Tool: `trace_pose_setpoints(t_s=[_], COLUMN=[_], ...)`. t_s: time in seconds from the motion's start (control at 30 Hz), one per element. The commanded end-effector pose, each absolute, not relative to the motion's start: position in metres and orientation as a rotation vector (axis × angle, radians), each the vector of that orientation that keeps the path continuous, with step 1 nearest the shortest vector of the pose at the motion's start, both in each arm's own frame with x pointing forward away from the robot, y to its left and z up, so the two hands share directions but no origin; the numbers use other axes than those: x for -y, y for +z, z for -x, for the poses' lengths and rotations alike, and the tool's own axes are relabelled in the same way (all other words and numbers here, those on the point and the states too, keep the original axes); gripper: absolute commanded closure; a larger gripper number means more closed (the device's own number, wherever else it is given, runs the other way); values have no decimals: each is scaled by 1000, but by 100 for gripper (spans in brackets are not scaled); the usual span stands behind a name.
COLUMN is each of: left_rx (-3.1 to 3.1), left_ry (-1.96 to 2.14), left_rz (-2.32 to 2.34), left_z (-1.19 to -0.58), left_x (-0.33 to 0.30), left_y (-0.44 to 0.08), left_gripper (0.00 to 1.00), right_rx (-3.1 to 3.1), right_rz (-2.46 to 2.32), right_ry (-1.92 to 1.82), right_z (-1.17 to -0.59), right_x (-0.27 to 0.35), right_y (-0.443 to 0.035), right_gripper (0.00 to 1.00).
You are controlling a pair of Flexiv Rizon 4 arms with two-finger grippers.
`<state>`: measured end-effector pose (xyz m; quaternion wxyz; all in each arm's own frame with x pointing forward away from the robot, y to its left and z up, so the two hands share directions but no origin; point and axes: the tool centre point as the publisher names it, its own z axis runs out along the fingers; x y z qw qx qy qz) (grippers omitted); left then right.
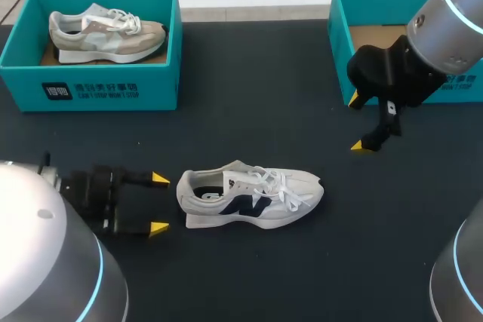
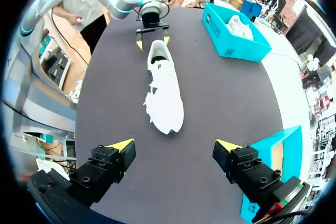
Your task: Take the shoe out of the shoebox, open the shoe tongue, remove and reinsert the insole, then place the shoe into the shoebox
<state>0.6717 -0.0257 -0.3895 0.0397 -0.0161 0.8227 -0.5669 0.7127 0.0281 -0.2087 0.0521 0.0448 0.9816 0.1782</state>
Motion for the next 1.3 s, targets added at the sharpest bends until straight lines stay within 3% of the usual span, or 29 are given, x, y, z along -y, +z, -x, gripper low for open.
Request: trace_pose_setpoints(t_s=[0.03, 1.3], left_rx=[-2507, -2561], left_ry=[-1696, -1683], left_rz=[77, 51], left_z=[-672, -698], left_x=[36, 70], left_y=[-395, -425], left_gripper=[0, 0], right_rx=[-2988, -2988], right_rz=[-136, -136], right_ry=[538, 538], right_z=[-714, -714], right_x=[-29, -29], right_y=[-210, -210], right_gripper=[0, 0])
